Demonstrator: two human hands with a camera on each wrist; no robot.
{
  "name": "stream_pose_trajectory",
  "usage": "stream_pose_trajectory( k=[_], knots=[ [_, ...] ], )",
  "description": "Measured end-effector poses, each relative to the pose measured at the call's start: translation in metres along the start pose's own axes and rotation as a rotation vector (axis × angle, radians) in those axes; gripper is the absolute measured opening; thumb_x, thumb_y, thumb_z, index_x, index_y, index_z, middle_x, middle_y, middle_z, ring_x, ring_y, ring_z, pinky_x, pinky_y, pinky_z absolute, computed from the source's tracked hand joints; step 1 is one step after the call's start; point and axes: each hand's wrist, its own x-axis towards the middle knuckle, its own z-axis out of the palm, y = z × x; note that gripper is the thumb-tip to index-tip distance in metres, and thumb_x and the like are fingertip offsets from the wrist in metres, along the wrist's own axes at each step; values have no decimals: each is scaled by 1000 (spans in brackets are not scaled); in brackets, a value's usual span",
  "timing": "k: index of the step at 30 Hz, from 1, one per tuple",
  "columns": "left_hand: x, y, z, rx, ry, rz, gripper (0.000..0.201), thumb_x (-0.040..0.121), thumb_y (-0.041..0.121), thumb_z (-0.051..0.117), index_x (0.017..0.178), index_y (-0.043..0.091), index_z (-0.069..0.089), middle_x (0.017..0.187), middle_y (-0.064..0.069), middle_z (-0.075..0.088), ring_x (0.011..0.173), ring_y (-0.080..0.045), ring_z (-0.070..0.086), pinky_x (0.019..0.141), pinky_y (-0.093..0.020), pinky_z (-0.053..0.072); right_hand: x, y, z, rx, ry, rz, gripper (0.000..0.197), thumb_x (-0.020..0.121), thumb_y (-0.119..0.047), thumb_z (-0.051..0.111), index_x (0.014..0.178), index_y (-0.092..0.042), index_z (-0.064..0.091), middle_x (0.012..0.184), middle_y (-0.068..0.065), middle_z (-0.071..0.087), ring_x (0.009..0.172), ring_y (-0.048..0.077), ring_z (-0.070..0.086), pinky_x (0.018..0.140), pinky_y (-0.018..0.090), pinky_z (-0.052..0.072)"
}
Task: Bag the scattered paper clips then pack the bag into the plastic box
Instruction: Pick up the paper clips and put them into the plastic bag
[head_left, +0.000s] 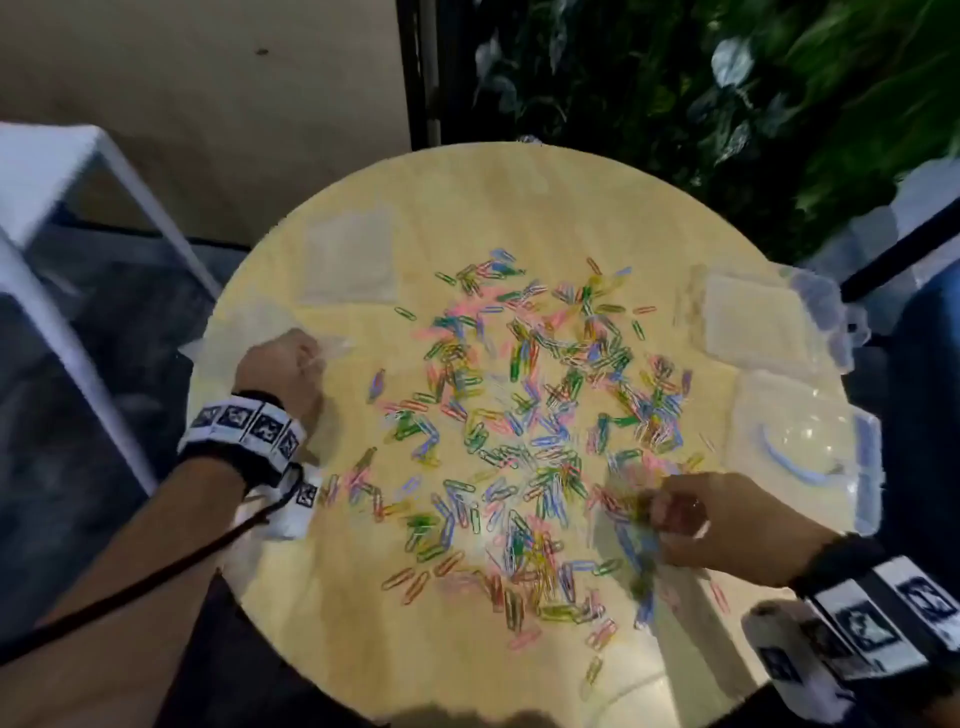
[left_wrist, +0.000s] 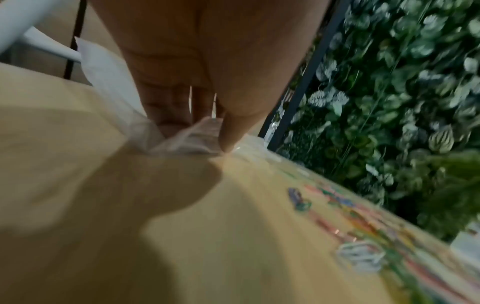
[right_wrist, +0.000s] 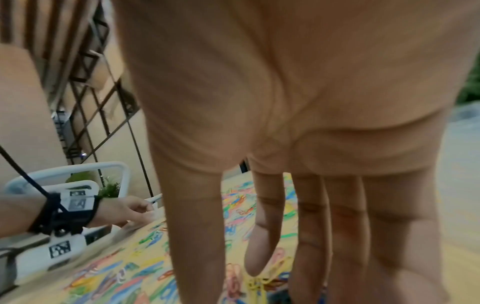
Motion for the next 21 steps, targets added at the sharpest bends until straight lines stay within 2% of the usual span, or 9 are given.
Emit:
stream_pose_trajectory(
  k=[2, 3, 6, 8, 11, 14, 17, 19, 21],
  knots=[
    [-11, -3, -1, -223, 59, -8, 32, 79, 48, 68, 79, 16, 67, 70, -14, 63, 76, -36, 60, 77, -38, 51, -12, 10, 11, -12, 79, 66, 30, 61, -32, 82, 81, -31, 60, 78, -6, 66, 72, 14, 61, 67, 25, 48],
    [-17, -3, -5, -312, 94, 19, 30, 74, 47, 72, 75, 17, 68, 69, -11, 63, 74, -33, 59, 77, -35, 50, -18, 17, 16, -38, 112, 106, 39, 58, -35, 84, 87, -30, 59, 83, -6, 65, 75, 17, 61, 68, 29, 49],
    [-57, 15, -30, -267, 150, 215, 10, 82, 23, 77, 87, 15, 75, 78, -7, 69, 72, -24, 60, 66, -20, 46, -33, 23, 33, -44, 134, 242, 79, 47, -37, 89, 114, -25, 48, 94, 4, 61, 78, 22, 63, 62, 33, 54],
    [-91, 33, -53, -199, 78, 384, 13, 82, 19, 78, 92, 11, 78, 79, -3, 69, 67, -17, 58, 61, -13, 41, -36, 23, 45, 25, 120, 267, 108, 40, -37, 88, 133, -22, 35, 107, 11, 60, 83, 27, 66, 62, 35, 59],
    [-144, 56, -82, 15, -196, 548, 19, 80, 26, 80, 94, 13, 80, 72, 8, 68, 60, 3, 59, 63, -18, 44, -41, 16, 60, 26, 150, 241, 143, 25, -55, 87, 147, -20, 20, 129, 19, 50, 108, 34, 59, 87, 41, 56],
    [-193, 70, -95, 123, -395, 694, 18, 83, 33, 76, 95, 20, 79, 74, 11, 70, 65, -3, 64, 67, -26, 55, -44, 0, 72, -38, 265, 224, 144, 23, -72, 82, 144, -19, 25, 128, 16, 44, 112, 34, 56, 93, 41, 51],
    [-213, 77, -105, 97, -459, 750, 20, 90, 30, 69, 99, 14, 77, 72, 13, 68, 58, 5, 60, 62, -14, 49, -37, -11, 77, -57, 310, 220, 139, 38, -70, 82, 149, -20, 17, 137, 17, 33, 119, 37, 52, 98, 42, 48],
    [-209, 78, -105, -41, -391, 659, 23, 94, 28, 64, 102, 10, 76, 67, 12, 64, 51, 7, 56, 54, -11, 47, -33, -13, 75, -67, 304, 204, 128, 43, -70, 81, 147, -23, 23, 138, 15, 29, 118, 36, 52, 98, 42, 49],
    [-197, 74, -96, -163, -215, 532, 23, 94, 30, 63, 100, 13, 76, 77, 5, 68, 64, 3, 63, 61, -18, 52, -29, -10, 76, -92, 293, 182, 120, 45, -71, 79, 145, -27, 28, 138, 14, 28, 117, 34, 52, 98, 41, 49]
  ],
)
